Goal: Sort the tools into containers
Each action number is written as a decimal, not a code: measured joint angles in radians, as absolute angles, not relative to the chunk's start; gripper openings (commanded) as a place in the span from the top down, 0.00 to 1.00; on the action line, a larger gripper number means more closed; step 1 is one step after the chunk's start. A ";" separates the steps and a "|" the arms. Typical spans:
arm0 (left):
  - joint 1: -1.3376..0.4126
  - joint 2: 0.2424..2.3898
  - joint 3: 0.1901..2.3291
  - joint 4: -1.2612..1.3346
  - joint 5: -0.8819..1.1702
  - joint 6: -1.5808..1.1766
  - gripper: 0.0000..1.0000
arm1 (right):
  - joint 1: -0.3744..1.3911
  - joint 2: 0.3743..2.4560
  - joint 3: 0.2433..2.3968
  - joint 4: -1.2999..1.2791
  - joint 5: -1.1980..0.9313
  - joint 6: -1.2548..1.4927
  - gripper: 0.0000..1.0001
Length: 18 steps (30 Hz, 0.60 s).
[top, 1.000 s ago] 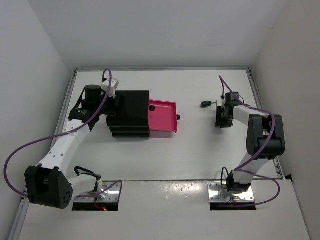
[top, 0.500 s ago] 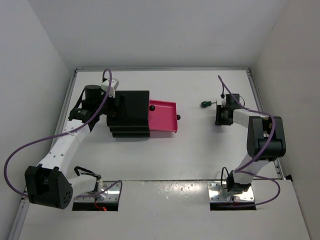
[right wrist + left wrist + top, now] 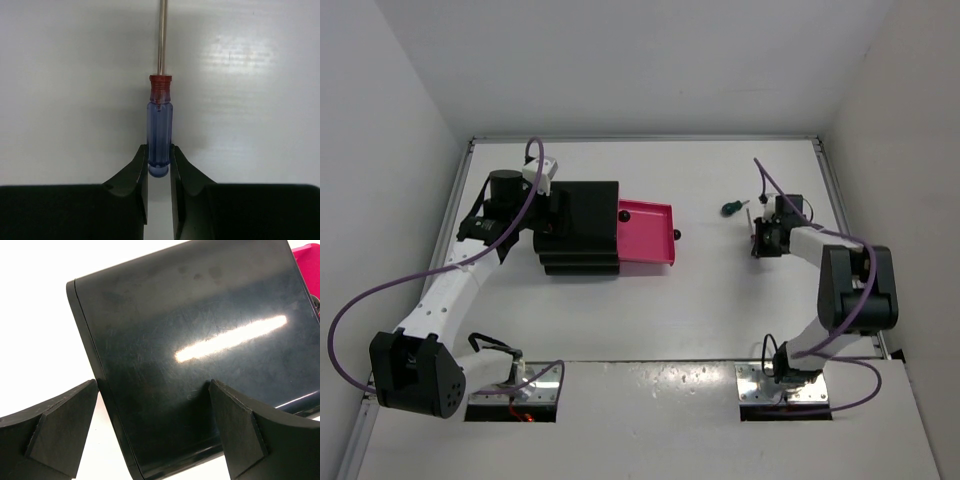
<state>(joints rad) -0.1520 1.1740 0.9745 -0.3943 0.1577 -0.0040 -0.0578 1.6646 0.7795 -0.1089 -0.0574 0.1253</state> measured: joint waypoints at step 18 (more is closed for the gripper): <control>-0.151 1.153 0.960 -0.395 0.184 0.025 0.01 | -0.120 1.324 1.176 -0.879 -0.686 -0.635 1.00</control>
<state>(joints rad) -0.1509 1.1530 0.9596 -0.3954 0.1837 0.0246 -0.1196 1.3243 1.1759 -0.8787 -0.6861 -0.6346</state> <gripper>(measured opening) 0.991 0.175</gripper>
